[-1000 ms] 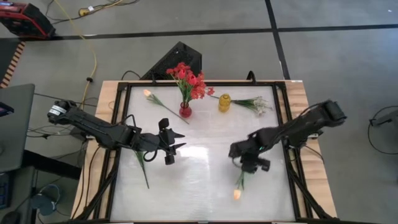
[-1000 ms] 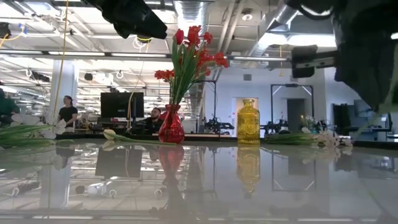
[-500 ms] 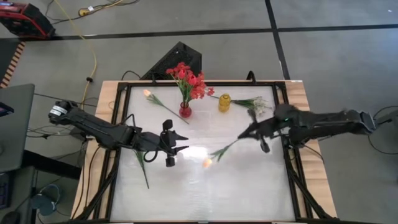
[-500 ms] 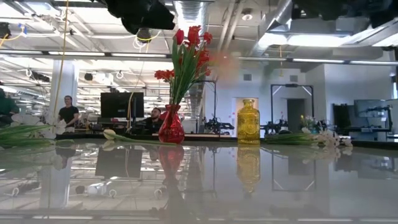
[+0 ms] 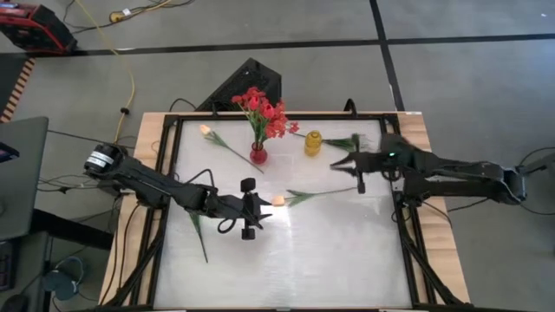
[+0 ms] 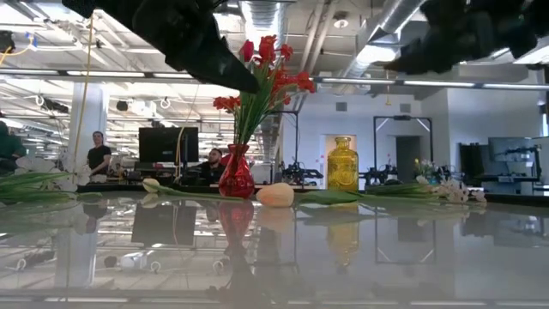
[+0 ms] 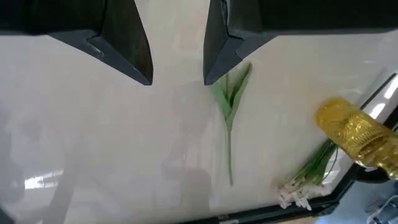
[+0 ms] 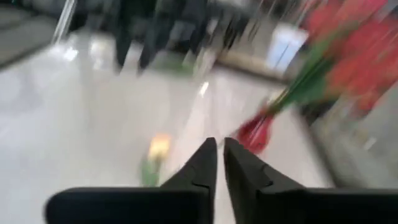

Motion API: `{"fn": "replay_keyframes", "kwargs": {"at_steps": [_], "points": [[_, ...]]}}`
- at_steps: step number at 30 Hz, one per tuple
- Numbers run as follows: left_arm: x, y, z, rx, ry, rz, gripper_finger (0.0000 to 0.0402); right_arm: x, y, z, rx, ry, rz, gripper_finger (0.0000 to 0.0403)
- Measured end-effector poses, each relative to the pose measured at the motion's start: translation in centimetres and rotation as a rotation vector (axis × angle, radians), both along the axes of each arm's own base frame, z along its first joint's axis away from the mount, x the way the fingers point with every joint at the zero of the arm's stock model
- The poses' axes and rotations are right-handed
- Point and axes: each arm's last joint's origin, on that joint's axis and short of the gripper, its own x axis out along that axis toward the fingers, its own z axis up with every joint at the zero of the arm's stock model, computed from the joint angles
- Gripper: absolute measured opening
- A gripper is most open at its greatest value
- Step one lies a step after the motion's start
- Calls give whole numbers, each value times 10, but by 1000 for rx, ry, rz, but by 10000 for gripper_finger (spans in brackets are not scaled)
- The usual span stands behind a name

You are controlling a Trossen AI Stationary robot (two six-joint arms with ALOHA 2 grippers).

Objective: Sort flowers into vase by color
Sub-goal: Put the bottom white tulip into the yellow vase

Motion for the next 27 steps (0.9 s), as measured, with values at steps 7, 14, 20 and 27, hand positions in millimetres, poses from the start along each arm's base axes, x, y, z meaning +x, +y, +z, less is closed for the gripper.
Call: {"fn": "replay_keyframes", "kwargs": {"at_steps": [7,14,20,27], "points": [[4,8,1,3,-17,-2,132,7,-30,-16,72,274,-428,109],[6,11,0,-10,-11,-40,132,31,-30,-44,244,428,-187,153],[7,10,1,8,-17,-83,132,52,-11,-74,233,590,-65,204],[7,10,1,18,-23,-95,132,76,7,-89,176,689,17,243]]}}
